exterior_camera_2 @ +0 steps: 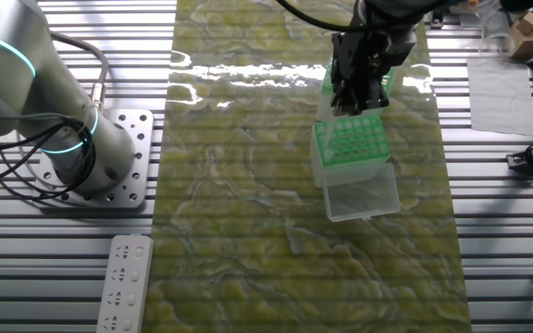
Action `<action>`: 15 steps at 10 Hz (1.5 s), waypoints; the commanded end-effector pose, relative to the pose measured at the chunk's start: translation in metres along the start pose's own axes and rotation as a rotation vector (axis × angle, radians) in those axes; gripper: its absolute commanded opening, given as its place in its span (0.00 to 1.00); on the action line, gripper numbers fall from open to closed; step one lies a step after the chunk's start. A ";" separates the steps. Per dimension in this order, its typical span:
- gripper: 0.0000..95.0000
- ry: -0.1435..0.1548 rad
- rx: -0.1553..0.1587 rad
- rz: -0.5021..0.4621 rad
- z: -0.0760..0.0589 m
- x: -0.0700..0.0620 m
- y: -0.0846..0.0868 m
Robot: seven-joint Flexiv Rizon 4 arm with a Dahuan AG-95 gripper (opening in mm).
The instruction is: Transfer all large pipette tips from one holder to another
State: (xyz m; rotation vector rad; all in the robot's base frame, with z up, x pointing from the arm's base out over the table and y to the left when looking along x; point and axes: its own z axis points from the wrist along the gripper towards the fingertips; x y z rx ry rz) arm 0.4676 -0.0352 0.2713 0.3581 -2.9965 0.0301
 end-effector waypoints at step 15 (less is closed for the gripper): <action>0.20 -0.053 0.010 0.009 0.038 -0.087 0.068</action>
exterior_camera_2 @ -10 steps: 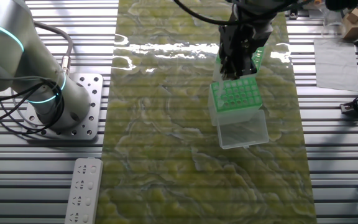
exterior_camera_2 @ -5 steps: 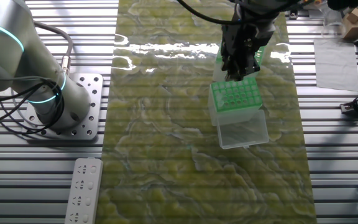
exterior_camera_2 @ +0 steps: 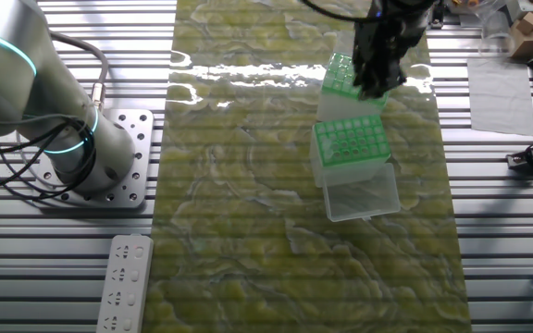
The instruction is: Transfer all large pipette tips from one holder to another
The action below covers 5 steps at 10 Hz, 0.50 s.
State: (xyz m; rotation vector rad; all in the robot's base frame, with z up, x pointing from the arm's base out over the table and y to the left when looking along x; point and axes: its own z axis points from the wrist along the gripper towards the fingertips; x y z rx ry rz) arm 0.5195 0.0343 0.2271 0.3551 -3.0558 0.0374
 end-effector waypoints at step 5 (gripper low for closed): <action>0.20 -0.006 -0.002 0.002 0.022 -0.058 0.043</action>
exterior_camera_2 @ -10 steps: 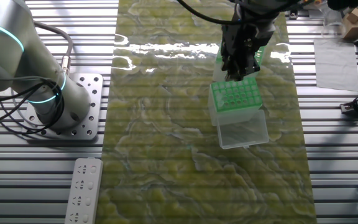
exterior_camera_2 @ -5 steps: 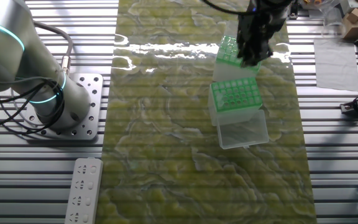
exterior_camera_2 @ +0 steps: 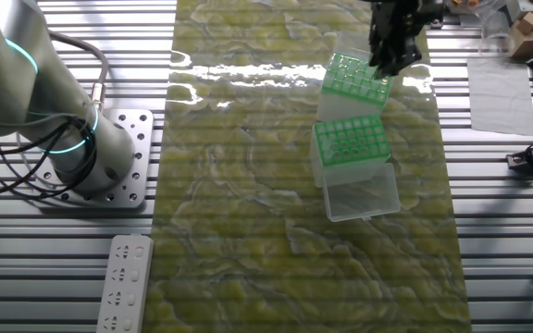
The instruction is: Transfer all large pipette tips from one holder to another
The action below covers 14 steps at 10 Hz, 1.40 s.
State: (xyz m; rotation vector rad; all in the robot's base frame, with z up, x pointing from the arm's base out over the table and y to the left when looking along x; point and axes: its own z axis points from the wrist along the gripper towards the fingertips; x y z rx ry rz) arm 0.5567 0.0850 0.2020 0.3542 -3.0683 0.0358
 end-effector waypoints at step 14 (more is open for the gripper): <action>0.20 -0.042 -0.003 0.047 0.036 -0.034 0.030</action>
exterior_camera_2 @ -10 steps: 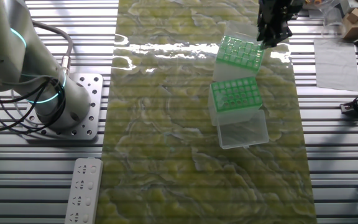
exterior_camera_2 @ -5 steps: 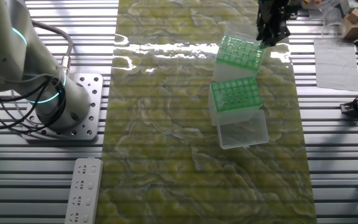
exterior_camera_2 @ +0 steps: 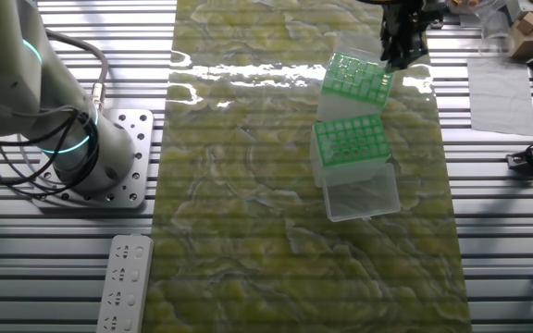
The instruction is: Transfer all large pipette tips from one holder to another
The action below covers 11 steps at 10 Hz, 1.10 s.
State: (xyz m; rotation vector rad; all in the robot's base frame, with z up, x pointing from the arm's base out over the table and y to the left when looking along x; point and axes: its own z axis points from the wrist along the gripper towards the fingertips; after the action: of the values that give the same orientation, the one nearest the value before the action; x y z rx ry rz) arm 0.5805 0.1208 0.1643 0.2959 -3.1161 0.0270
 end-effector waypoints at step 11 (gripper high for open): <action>0.20 -0.021 0.002 0.017 0.010 -0.001 0.004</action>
State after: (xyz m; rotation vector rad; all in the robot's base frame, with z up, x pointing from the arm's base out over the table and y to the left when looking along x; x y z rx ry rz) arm 0.5806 0.1251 0.1539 0.2717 -3.1386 0.0272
